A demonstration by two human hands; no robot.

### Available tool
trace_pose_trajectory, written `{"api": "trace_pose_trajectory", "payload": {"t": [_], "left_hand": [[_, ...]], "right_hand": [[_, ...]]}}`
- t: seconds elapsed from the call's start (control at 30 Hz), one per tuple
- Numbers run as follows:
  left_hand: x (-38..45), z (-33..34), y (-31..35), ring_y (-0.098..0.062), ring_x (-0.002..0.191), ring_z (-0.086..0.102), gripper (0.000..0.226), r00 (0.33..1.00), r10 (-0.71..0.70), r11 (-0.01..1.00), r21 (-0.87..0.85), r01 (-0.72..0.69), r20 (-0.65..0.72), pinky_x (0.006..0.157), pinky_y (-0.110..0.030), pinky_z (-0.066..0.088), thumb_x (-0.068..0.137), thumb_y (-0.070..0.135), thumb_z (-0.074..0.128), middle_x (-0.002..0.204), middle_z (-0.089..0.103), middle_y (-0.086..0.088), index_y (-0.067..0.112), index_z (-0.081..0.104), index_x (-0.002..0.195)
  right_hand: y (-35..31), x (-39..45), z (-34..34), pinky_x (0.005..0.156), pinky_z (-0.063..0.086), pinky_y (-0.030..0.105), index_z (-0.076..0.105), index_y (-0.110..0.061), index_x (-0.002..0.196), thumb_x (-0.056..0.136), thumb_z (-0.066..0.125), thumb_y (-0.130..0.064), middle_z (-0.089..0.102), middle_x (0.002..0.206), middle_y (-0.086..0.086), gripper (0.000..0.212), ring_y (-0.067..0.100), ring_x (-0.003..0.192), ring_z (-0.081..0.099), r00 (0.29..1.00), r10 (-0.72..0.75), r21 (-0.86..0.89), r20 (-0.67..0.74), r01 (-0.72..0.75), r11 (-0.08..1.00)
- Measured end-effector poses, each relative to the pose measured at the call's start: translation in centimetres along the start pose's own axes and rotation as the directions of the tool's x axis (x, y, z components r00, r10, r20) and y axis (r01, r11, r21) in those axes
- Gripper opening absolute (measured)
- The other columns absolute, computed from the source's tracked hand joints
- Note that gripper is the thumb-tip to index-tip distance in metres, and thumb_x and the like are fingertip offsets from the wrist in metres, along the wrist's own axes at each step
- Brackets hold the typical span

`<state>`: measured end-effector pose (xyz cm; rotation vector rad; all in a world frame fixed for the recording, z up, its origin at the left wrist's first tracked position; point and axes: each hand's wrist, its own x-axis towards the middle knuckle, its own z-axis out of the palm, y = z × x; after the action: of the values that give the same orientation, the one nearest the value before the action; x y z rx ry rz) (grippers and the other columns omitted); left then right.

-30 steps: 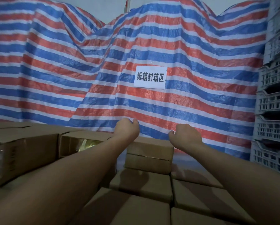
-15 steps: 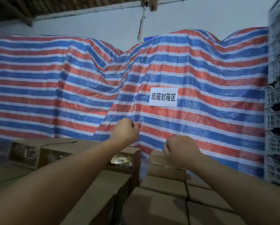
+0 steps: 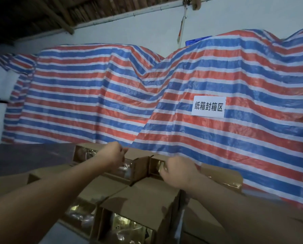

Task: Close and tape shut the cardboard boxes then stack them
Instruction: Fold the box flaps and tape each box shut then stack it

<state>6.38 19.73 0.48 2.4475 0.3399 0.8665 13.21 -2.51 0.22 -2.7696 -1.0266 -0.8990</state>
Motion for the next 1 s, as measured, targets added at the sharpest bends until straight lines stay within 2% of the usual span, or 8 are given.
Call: {"api": "trace_pose_trajectory", "payload": {"t": [0.17,0.23,0.33,0.53,0.67,0.83,0.93,1.0], "left_hand": [[1.8,1.9,-4.9,-0.016,0.085,0.062,0.066,0.998,-0.052,0.911,0.409,0.055,-0.02,0.088,-0.038,0.05,0.098,0.061,0.013,0.092,0.066,-0.002,0.023,0.065,0.11],[3.2,3.1,-6.5,-0.021,0.113,0.057,0.056,0.999,-0.027,0.868,0.496,0.035,-0.024,0.107,-0.046,0.037,0.098,0.062,0.022,0.116,0.064,-0.002,0.025,0.062,0.114],[5.1,4.5,-8.2,-0.023,0.133,0.043,0.048,0.998,0.063,0.813,0.581,-0.039,-0.021,0.113,-0.046,0.031,0.099,0.052,0.038,0.14,0.049,-0.004,0.024,0.045,0.136],[8.2,6.5,-9.8,-0.024,0.145,0.028,0.063,0.992,0.123,0.794,0.603,-0.082,-0.027,0.119,-0.045,0.024,0.1,0.041,0.046,0.155,0.031,-0.006,0.019,0.02,0.152],[8.9,7.3,-10.3,-0.022,0.144,0.029,0.055,0.997,0.077,0.794,0.605,-0.066,0.008,0.12,-0.045,0.022,0.101,0.038,0.043,0.153,0.035,-0.005,0.018,0.027,0.15],[8.1,6.3,-9.7,-0.02,0.142,0.032,0.051,0.988,0.152,0.803,0.584,-0.122,-0.003,0.119,-0.043,0.022,0.1,0.036,0.045,0.151,0.038,-0.002,0.021,0.031,0.147],[7.4,4.1,-7.9,-0.021,0.138,0.037,0.048,0.973,0.214,0.86,0.488,-0.148,-0.082,0.117,-0.042,0.028,0.1,0.034,0.047,0.147,0.042,-0.003,0.022,0.033,0.145],[6.8,2.1,-6.5,-0.021,0.126,0.049,0.044,0.972,0.16,0.949,0.296,-0.104,-0.172,0.109,-0.042,0.04,0.099,0.03,0.05,0.138,0.049,-0.003,0.021,0.037,0.14]], "right_hand": [[-2.9,5.3,4.1,0.067,0.05,0.025,0.059,-0.024,0.091,0.096,0.054,-0.049,0.062,0.088,-0.006,0.026,0.008,0.08,0.06,0.999,0.048,0.2,0.01,-0.049,0.979],[-3.9,7.4,6.1,0.076,0.047,0.028,0.058,-0.022,0.108,0.093,0.053,-0.054,0.059,0.105,-0.004,0.036,0.013,0.095,0.056,0.998,0.063,0.171,-0.009,-0.061,0.983],[-5.0,10.4,8.6,0.092,0.046,0.037,0.053,-0.02,0.122,0.091,0.054,-0.056,0.055,0.119,0.002,0.048,0.022,0.112,0.053,0.996,0.089,0.191,-0.011,-0.085,0.978],[-6.7,14.4,12.6,0.099,0.046,0.04,0.052,-0.024,0.124,0.089,0.064,-0.046,0.052,0.122,0.0,0.043,0.022,0.116,0.051,0.998,0.062,0.266,-0.032,-0.052,0.963],[-7.3,14.7,14.0,0.09,0.052,0.036,0.06,-0.025,0.099,0.095,0.061,-0.029,0.058,0.099,-0.005,0.006,0.017,0.095,0.059,0.998,0.03,0.244,-0.061,-0.014,0.97],[-6.4,13.7,11.9,0.081,0.053,0.034,0.062,-0.021,0.107,0.095,0.062,-0.017,0.064,0.1,0.002,0.013,0.022,0.093,0.062,0.998,0.0,0.182,-0.062,0.011,0.983],[-5.4,13.0,8.6,0.071,0.049,0.029,0.059,-0.024,0.102,0.101,0.052,-0.017,0.063,0.096,0.0,0.01,0.016,0.087,0.061,0.995,0.073,0.319,-0.062,-0.049,0.946],[-4.8,12.3,5.9,0.07,0.05,0.028,0.063,-0.022,0.103,0.103,0.05,-0.02,0.063,0.094,0.0,0.013,0.015,0.085,0.061,0.993,0.107,0.395,-0.041,-0.082,0.915]]}}
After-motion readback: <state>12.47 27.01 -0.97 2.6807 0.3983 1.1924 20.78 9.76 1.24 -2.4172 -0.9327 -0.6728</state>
